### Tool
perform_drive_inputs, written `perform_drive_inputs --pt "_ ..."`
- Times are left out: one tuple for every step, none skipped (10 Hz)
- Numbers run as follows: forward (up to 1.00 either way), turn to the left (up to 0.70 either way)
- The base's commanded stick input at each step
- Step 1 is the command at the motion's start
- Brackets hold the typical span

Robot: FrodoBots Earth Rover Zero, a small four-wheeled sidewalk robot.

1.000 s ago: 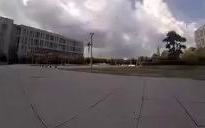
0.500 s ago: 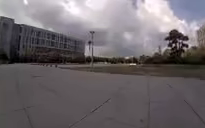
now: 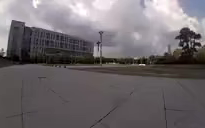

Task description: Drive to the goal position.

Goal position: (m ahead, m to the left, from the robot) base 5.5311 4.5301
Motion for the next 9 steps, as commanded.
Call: perform_drive_inputs --pt "0.45 0.27" --pt "0.45 0.27" --pt "0.45 0.27" --pt "0.45 0.10" --pt "0.45 0.00" --pt "0.45 0.00" --pt "0.45 0.00" --pt "0.45 0.00" --pt "0.45 0.27"
